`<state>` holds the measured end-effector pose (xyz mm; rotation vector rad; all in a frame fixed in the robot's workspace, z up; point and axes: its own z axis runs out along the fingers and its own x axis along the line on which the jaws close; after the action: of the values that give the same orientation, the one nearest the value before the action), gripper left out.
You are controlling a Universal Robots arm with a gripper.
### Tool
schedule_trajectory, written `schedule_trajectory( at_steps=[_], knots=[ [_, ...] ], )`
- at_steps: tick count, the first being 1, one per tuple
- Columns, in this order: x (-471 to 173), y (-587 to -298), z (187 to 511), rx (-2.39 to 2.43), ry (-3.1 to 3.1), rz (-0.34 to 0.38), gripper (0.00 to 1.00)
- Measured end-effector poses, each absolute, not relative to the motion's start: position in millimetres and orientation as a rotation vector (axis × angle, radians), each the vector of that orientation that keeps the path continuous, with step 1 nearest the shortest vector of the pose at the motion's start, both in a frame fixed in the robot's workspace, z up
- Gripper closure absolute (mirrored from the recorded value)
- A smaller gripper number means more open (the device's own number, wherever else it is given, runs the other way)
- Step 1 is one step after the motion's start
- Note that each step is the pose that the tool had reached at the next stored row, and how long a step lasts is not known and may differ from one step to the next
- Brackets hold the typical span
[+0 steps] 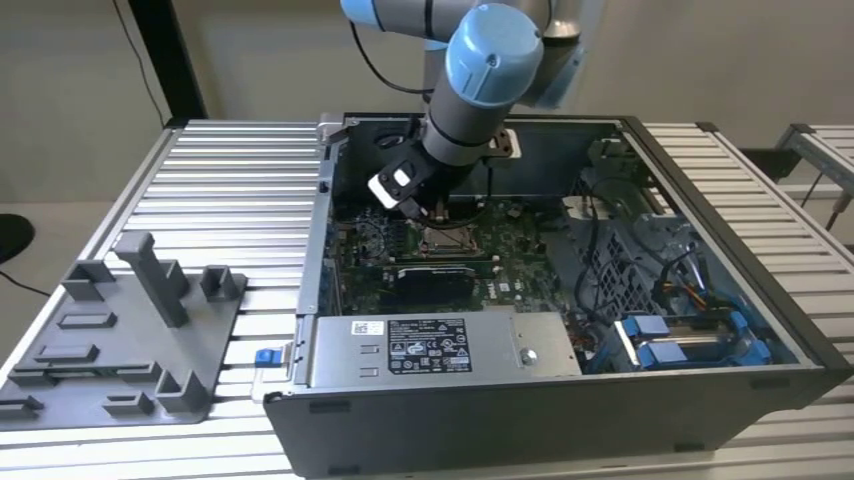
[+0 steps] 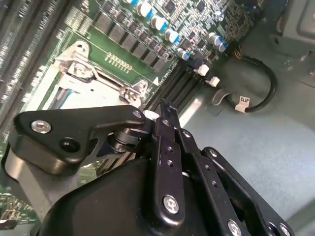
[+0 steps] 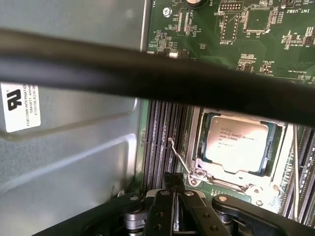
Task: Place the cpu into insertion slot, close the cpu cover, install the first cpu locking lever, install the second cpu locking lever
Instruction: 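Install the first cpu locking lever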
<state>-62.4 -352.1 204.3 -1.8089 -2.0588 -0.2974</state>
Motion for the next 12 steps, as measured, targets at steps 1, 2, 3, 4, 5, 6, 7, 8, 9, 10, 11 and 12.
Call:
schedule_trajectory(
  at_steps=[1, 2, 3, 4, 5, 6, 7, 8, 9, 10, 11, 12],
  knots=[
    [-62.4, -354.0, 204.3, -1.807, -2.057, -0.3, 1.0],
    [-62.4, -354.8, 204.1, -1.806, -2.057, -0.301, 1.0],
    [-62.4, -354.8, 203.7, -1.806, -2.056, -0.302, 1.0],
    [-62.3, -354.7, 203.3, -1.806, -2.056, -0.303, 1.0],
    [-62.4, -354.6, 203.1, -1.806, -2.056, -0.302, 1.0],
    [-62.4, -354.4, 202.8, -1.806, -2.056, -0.303, 1.0],
    [-62.3, -354.3, 202.4, -1.805, -2.056, -0.303, 1.0],
    [-62.4, -353.8, 202.1, -1.805, -2.056, -0.303, 1.0],
    [-62.4, -352.9, 201.8, -1.805, -2.055, -0.303, 1.0],
    [-62.4, -351.1, 201.5, -1.805, -2.056, -0.303, 1.0],
    [-62.4, -350.1, 201.5, -1.805, -2.056, -0.303, 1.0],
    [-62.3, -350.0, 201.4, -1.805, -2.056, -0.304, 1.0]
  ],
)
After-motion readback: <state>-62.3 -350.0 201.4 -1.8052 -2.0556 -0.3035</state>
